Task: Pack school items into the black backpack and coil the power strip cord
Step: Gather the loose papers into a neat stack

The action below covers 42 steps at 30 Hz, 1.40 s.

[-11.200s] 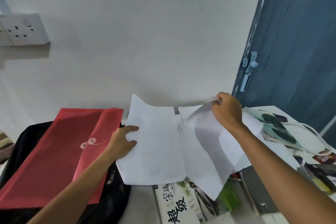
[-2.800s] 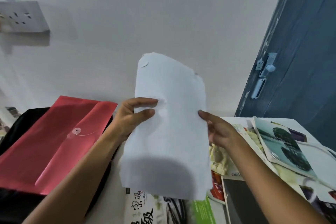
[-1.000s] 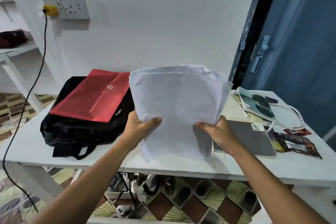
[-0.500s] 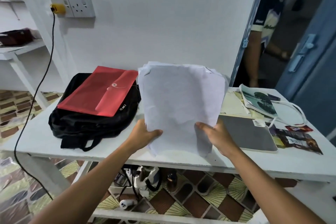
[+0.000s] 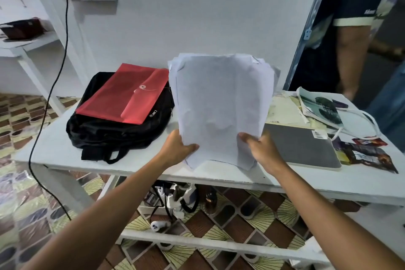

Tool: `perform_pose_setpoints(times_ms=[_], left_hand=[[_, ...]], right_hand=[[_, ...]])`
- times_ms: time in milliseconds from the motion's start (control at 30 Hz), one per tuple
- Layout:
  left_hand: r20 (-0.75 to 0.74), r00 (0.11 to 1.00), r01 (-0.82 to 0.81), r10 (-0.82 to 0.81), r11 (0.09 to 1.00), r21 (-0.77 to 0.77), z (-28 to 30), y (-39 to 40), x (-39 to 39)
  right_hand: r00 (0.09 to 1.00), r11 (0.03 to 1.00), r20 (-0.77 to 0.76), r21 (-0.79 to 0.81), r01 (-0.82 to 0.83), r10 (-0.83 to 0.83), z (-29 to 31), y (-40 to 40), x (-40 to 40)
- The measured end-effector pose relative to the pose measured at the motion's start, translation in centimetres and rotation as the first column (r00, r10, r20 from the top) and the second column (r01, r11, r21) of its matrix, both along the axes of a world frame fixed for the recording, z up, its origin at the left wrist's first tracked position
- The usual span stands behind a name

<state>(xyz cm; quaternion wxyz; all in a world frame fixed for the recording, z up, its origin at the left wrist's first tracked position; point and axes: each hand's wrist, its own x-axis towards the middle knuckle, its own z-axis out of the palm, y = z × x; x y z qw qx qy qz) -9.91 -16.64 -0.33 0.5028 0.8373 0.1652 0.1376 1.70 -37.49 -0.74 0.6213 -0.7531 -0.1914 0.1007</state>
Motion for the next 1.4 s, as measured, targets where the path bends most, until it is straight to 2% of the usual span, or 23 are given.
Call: perform_pose_setpoints(times_ms=[267,500,600,733,800,900,1000,1133,1233,1300,1333,1400], left_hand=[[-0.110,0.994,0.030,-0.017,0.992,0.119,-1.1,0.7,0.2],[-0.100,0.994,0.050,-0.037,0.989,0.136,-1.2,1.1,0.5],[-0.013,0.999,0.034,-0.034,0.999,-0.018,-0.3,1.0,0.2],[0.302,0.952,0.016,0.050,0.977,-0.210,4.1,0.4,0.7],[0.401,0.912,0.008,0.092,0.971,-0.241,6.0,0.5,1.3],[0.398,0.910,-0.038,0.120,0.977,-0.208,7.3,0.7,2.0],[0.383,0.918,-0.027,0.102,0.980,-0.196,7.2,0.9,2.1],[0.382,0.921,0.008,0.075,0.978,-0.210,7.5,1.0,1.9],[0.416,0.906,0.019,0.081,0.973,-0.231,8.5,0.8,1.8],[0.477,0.873,-0.011,0.097,0.984,-0.179,9.6,1.0,1.9],[0.517,0.850,-0.062,0.095,0.995,-0.081,10.3,1.0,1.9],[0.594,0.805,-0.128,0.007,0.978,0.162,11.5,1.2,2.1]], right_hand=[[0.999,0.999,-0.034,0.035,-0.027,0.028,-0.3,0.1,0.1],[1.000,0.999,0.012,0.039,0.006,-0.006,-0.4,0.0,0.3],[1.000,1.000,0.013,-0.001,-0.002,0.002,-0.1,0.0,0.5],[1.000,1.000,-0.013,0.008,-0.023,0.023,0.0,-0.2,0.8],[0.998,0.999,-0.029,0.016,-0.048,0.048,0.1,-0.4,0.8],[0.993,0.994,-0.052,0.040,-0.102,0.104,0.6,-0.4,0.6],[0.995,0.992,-0.066,0.107,-0.064,0.072,1.8,-0.7,1.1],[0.997,0.961,0.060,0.275,0.036,-0.055,6.1,-0.7,1.8],[0.985,0.937,0.162,0.350,0.003,-0.064,9.6,-0.3,2.5],[0.984,0.927,0.177,0.374,-0.035,-0.035,11.2,-0.1,2.8],[0.980,0.930,0.199,0.365,-0.045,-0.031,11.8,0.0,2.9],[0.941,0.956,0.335,0.287,-0.062,-0.039,12.7,0.0,2.9]])
